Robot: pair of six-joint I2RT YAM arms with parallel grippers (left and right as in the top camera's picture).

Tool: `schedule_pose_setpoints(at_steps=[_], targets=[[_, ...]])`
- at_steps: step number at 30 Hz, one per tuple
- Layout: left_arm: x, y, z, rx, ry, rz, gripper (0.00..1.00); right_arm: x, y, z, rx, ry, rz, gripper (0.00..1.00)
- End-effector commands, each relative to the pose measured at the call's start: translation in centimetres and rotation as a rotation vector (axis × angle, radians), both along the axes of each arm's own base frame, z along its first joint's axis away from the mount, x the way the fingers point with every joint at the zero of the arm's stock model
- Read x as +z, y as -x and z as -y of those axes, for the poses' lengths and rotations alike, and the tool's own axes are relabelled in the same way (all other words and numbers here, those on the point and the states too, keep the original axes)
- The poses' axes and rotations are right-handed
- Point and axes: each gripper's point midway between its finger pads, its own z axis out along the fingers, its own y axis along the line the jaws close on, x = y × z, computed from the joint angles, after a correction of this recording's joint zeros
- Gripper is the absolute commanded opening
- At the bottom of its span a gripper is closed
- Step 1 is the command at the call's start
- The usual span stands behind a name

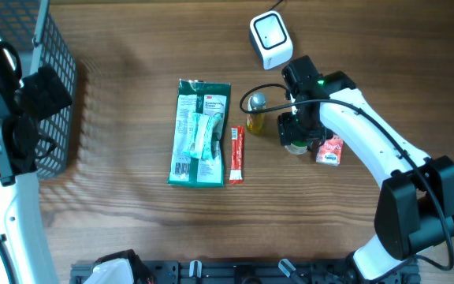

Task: Scan the item barcode
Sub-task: 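Lower the right gripper onto the green-capped jar and grasp its lid, then lift the jar with the right gripper and hold it under the scanner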

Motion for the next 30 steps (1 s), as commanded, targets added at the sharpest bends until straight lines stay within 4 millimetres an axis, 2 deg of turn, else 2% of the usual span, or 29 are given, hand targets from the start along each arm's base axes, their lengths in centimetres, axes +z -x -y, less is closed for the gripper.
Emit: schedule_pose_setpoints(at_steps=[1,8,12,21,25,30], targets=[[0.06,-0.09,-0.12,-0.005,-0.007,-0.002,1.00,0.55,-0.65,-0.24,0.004,-0.011,0.016,0.60],[0.06,-0.09,-0.12,-0.005,-0.007,-0.002,1.00,0.84,-1.10,0.12,0.008,-0.013,0.025,0.59],[0.06,-0.09,-0.12,-0.005,-0.007,-0.002,1.00,0.84,-1.18,0.33,0.001,-0.014,0.026,0.53],[0.06,-0.09,-0.12,-0.005,-0.007,-0.002,1.00,0.83,-1.27,0.30,0.051,-0.011,0.029,0.48],[0.06,-0.09,-0.12,-0.005,-0.007,-0.002,1.00,0.84,-1.28,0.29,0.051,-0.011,0.029,0.40],[0.06,-0.09,-0.12,-0.005,-0.006,-0.002,1.00,0.83,-1.27,0.30,0.049,-0.011,0.029,0.25]])
